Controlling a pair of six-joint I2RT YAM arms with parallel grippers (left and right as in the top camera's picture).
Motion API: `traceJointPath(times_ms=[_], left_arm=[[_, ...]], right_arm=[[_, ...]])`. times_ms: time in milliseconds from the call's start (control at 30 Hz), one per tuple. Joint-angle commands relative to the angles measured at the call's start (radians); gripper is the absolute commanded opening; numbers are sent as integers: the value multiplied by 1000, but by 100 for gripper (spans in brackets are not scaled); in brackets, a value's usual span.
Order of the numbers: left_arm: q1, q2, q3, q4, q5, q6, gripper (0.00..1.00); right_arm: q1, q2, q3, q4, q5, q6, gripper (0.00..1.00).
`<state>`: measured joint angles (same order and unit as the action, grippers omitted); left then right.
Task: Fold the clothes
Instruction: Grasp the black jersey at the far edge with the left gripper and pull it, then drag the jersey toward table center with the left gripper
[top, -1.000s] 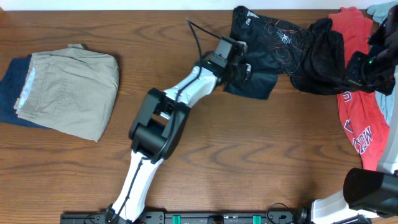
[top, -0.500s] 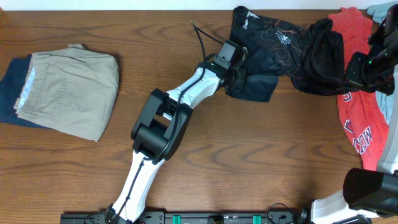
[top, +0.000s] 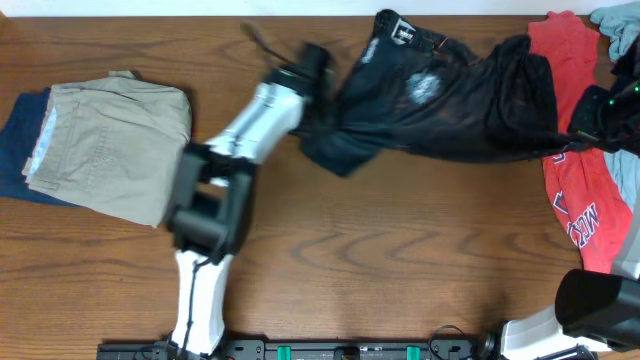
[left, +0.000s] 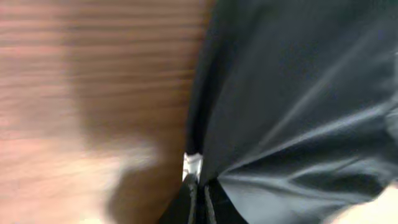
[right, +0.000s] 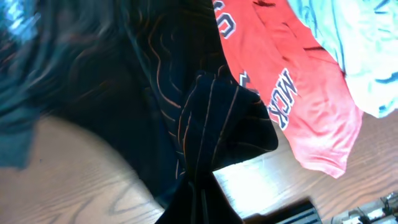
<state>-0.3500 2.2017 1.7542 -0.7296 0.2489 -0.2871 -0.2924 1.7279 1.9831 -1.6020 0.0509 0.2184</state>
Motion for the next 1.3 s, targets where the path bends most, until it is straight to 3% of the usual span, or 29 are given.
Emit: traceJointPath(times_ms=[0, 233, 400, 433, 533, 633, 733, 867, 1267], left_arm=[[58, -157, 4, -113, 6, -3, 6], [48, -217, -2, -573, 8, -7, 6], [-23, -216, -105, -694, 9, -23, 6], [-40, -216, -135, -694, 8, -23, 7], [-79, -216, -204, -666, 8, -22, 43], [-85, -217, -215, -640, -25, -23, 62], [-74, -217, -215, -575, -67, -26, 95], [-71, -211, -216, -479, -95, -31, 100], [-72, -119, -351, -224, -111, -67, 100]], right_arm=[[-3, -15, -17, -17, 13, -14, 1], [-2, -15, -134, -35, 13, -14, 1], [-2, -15, -198, -21, 13, -14, 1], [-2, -15, -202, -20, 13, -15, 1], [-2, -15, -204, -14, 13, -15, 1], [-2, -15, -204, -10, 13, -15, 1], [-2, -15, -204, -9, 13, -19, 1], [-2, -15, -204, -6, 13, -18, 1], [-2, -15, -204, -6, 13, -18, 1]])
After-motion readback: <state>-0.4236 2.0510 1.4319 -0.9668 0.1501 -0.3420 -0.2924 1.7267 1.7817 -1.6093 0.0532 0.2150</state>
